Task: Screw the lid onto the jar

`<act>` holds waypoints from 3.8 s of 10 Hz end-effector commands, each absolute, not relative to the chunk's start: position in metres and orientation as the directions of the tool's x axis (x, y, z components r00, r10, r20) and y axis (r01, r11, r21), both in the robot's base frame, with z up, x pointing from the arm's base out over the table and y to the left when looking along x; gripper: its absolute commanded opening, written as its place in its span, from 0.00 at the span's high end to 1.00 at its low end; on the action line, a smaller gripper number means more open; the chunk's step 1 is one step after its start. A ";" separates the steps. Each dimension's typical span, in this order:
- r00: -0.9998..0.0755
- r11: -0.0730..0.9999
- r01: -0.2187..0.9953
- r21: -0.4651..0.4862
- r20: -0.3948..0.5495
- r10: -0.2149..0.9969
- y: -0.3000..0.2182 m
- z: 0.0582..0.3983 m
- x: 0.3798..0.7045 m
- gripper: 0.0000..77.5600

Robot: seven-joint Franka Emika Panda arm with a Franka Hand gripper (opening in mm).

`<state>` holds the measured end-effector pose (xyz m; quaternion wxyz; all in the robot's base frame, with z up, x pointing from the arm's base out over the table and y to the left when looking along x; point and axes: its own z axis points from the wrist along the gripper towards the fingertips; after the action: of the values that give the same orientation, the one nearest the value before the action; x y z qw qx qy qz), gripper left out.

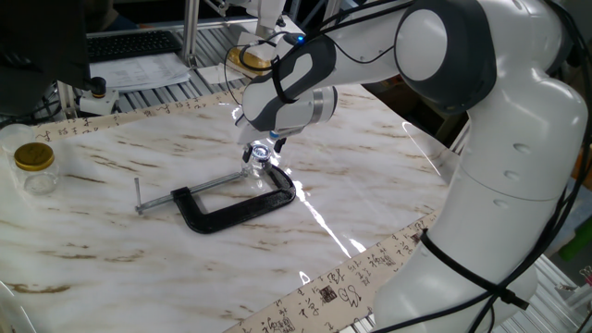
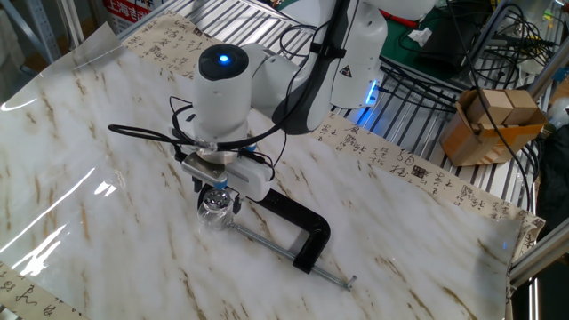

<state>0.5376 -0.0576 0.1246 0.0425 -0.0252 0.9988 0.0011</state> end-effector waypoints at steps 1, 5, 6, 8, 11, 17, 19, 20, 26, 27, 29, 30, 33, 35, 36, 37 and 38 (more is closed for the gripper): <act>-0.995 0.999 -0.050 0.000 -0.088 -0.049 -0.058 0.126 0.539 0.98; -0.995 0.999 -0.050 0.000 -0.088 -0.049 -0.058 0.126 0.539 0.98; -0.995 0.999 -0.050 0.000 -0.088 -0.049 -0.058 0.126 0.539 0.98; -0.995 0.999 -0.050 0.000 -0.088 -0.049 -0.058 0.126 0.539 0.98; -0.993 0.998 0.061 0.013 -0.099 0.061 -0.058 0.126 0.538 0.98; -0.952 0.956 0.291 0.034 -0.092 0.293 -0.058 0.126 0.538 0.98; -0.929 0.934 0.355 0.044 -0.098 0.357 -0.058 0.126 0.538 0.98; -0.918 0.924 0.380 0.048 -0.100 0.383 -0.058 0.125 0.537 0.98; -0.839 0.843 0.534 0.062 -0.088 0.537 -0.058 0.125 0.536 0.98; -0.816 0.821 0.567 0.063 -0.089 0.571 -0.058 0.124 0.535 0.98; -0.784 0.789 0.611 0.068 -0.086 0.614 -0.058 0.124 0.534 0.98; -0.770 0.775 0.628 0.070 -0.084 0.632 -0.058 0.124 0.533 0.98; -0.732 0.737 0.672 0.075 -0.081 0.676 -0.058 0.124 0.533 0.98; -0.720 0.725 0.685 0.075 -0.080 0.689 -0.058 0.124 0.533 0.98; -0.713 0.717 0.693 0.076 -0.079 0.697 -0.058 0.124 0.533 0.98; -0.710 0.714 0.696 0.076 -0.079 0.700 -0.058 0.124 0.533 0.98; -0.708 0.712 0.698 0.075 -0.078 0.702 -0.058 0.124 0.533 0.98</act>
<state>0.5354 -0.0551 0.1255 0.0528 0.3754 0.9251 0.0213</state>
